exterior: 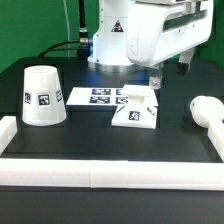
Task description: Assemble lamp
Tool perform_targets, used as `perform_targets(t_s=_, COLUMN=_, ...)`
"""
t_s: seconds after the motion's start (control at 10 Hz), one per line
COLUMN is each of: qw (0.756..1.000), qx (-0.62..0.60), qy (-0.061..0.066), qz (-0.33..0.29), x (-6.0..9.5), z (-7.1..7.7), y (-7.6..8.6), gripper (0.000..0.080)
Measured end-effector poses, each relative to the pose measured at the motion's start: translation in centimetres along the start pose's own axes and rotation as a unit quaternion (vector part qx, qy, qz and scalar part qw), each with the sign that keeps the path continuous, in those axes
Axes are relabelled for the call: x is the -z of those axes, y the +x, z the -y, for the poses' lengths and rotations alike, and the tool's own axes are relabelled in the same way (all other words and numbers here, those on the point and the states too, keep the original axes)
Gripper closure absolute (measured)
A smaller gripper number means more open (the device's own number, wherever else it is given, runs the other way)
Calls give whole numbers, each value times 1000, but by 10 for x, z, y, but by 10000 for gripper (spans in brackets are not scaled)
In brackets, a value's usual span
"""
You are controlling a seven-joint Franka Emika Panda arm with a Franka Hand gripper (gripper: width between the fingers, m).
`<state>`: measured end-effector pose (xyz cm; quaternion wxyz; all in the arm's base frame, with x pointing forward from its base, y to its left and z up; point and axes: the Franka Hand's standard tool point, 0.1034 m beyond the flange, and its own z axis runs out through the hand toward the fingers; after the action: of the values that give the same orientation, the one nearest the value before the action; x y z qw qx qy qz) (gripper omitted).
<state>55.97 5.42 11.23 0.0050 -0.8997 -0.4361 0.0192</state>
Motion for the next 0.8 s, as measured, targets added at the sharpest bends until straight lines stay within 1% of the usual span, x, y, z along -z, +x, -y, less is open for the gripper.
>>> perform_targets(t_s=0.5, qw=1000, qx=0, qy=0, qz=0, x=-1, z=1, y=-2, gripper=99)
perform_targets(t_s=0.6, qw=1000, qx=-3, qy=-3, qz=-1, x=-3, z=8, y=-13, gripper=99)
perform_targets(t_s=0.7, qw=1000, qx=-5, qy=-5, qz=-2, x=-6, z=19, y=-27, gripper=99)
perform_targets(t_s=0.8, qw=1000, qx=-7, qy=-6, qz=-2, x=-8, z=27, y=-38, gripper=99)
